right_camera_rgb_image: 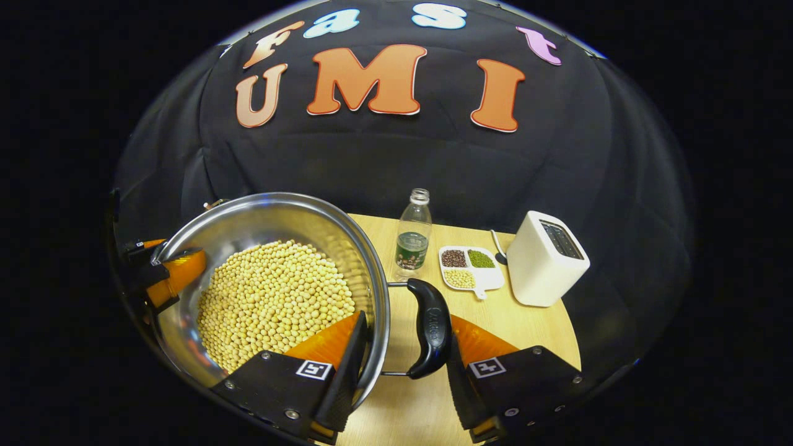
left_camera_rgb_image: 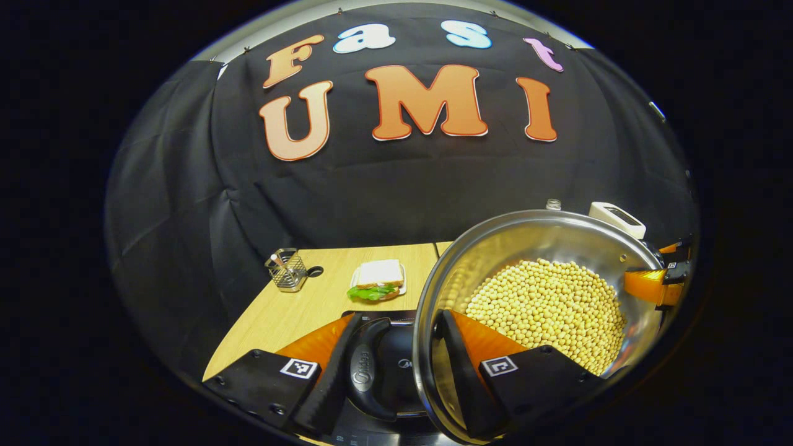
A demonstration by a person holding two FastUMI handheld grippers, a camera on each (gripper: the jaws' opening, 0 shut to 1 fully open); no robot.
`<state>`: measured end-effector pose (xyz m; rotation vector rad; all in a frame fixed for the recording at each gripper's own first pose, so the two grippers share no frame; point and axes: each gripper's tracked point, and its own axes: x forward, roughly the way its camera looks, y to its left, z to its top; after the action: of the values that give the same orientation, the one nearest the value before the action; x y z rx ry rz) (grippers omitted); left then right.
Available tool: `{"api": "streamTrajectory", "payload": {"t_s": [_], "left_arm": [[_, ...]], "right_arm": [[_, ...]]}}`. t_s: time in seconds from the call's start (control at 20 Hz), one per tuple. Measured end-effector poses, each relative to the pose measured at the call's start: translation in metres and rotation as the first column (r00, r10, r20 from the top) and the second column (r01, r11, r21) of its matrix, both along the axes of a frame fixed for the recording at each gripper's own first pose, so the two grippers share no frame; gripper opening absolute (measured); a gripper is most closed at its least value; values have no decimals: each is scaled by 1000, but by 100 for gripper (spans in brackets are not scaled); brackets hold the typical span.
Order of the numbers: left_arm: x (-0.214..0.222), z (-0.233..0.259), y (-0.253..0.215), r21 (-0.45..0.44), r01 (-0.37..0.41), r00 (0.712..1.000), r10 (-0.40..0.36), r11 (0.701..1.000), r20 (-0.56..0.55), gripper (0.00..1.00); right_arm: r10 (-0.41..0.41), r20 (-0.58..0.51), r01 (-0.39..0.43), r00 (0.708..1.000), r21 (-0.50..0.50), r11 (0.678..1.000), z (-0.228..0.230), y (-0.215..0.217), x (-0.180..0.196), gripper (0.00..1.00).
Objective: First push the handle of the pot to place it horizontally, then grasp the pot with both hands and set it on the induction cooktop.
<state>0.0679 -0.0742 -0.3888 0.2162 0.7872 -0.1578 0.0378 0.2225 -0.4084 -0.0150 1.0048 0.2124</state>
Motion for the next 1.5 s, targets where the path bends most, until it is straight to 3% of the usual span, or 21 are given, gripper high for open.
{"api": "streamTrajectory", "payload": {"t_s": [0.4, 0.55, 0.9, 1.5], "left_arm": [[2, 7, 53, 24, -47, 999, 47, 999, -2, 84], [2, 8, 74, 30, -64, 998, 64, 997, -6, 78], [0, 3, 115, 51, -95, 995, 96, 994, -28, 81], [1, -41, 139, 45, -98, 990, 102, 994, -94, 78]], "right_arm": [[51, 6, -51, 999, 25, 998, 1, 40, -1, 66], [68, 4, -68, 998, 34, 997, 8, 68, -2, 66], [98, -18, -97, 995, 53, 994, 1, 107, -13, 66], [103, -70, -100, 992, 50, 994, -34, 135, -22, 66]]}}
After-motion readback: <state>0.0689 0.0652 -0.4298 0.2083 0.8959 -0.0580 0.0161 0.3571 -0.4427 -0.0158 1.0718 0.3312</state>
